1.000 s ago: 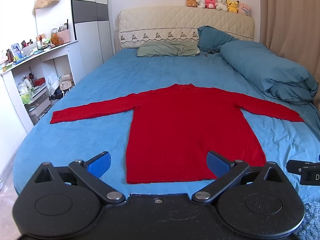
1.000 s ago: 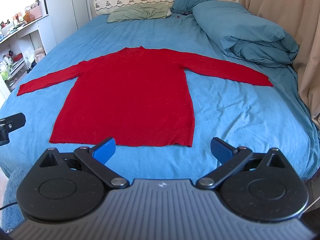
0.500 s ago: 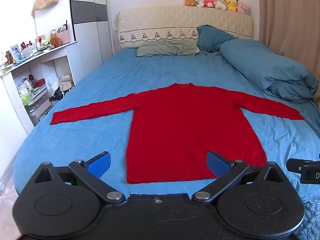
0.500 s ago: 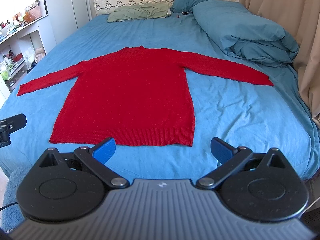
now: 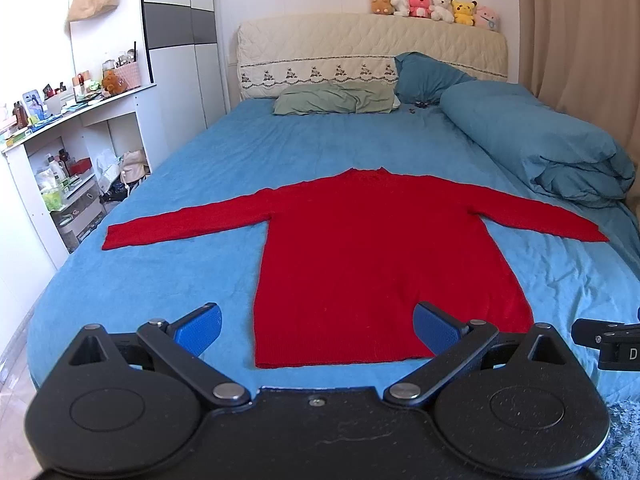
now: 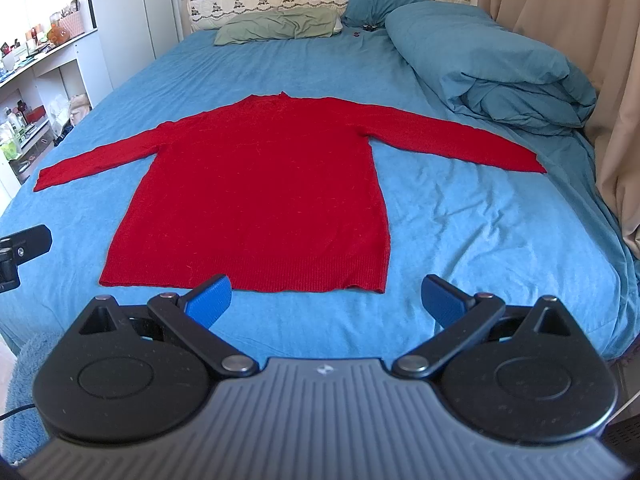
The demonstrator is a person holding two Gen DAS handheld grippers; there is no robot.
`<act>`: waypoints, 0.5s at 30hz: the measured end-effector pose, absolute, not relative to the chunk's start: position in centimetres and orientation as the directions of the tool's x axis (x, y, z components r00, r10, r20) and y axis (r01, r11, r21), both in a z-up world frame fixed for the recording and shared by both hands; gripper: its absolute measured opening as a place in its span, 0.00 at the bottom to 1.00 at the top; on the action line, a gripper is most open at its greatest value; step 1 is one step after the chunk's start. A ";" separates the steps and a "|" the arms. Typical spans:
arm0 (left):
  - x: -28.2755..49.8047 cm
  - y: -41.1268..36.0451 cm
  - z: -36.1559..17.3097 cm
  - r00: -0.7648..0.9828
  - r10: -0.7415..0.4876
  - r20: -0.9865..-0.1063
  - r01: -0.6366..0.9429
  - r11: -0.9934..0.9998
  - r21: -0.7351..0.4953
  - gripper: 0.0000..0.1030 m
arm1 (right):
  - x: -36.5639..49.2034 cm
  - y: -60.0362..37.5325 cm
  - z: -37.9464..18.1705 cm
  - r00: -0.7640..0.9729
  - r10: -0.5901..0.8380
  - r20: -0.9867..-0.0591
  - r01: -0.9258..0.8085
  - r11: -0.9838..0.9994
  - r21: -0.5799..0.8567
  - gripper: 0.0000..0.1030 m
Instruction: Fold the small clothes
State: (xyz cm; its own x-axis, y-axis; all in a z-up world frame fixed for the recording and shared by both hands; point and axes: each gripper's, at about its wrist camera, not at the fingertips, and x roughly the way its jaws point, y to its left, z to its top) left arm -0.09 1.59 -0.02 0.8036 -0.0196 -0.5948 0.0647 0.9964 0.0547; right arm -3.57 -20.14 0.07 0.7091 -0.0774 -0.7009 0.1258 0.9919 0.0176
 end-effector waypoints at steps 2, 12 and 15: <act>-0.1 1.6 0.0 0.804 -0.021 -0.594 0.064 0.997 0.053 1.00 | -3.6 -20.1 0.1 0.709 -0.077 -0.701 0.126 0.992 0.018 1.00; -0.2 1.6 0.0 0.805 -0.013 -0.593 0.059 0.997 0.059 1.00 | -3.4 -19.7 0.2 0.709 -0.077 -0.701 0.121 0.993 0.013 1.00; 0.0 1.4 0.1 0.802 -0.012 -0.597 0.060 0.996 0.060 1.00 | -3.2 -19.6 0.3 0.713 -0.068 -0.698 0.120 0.992 0.025 1.00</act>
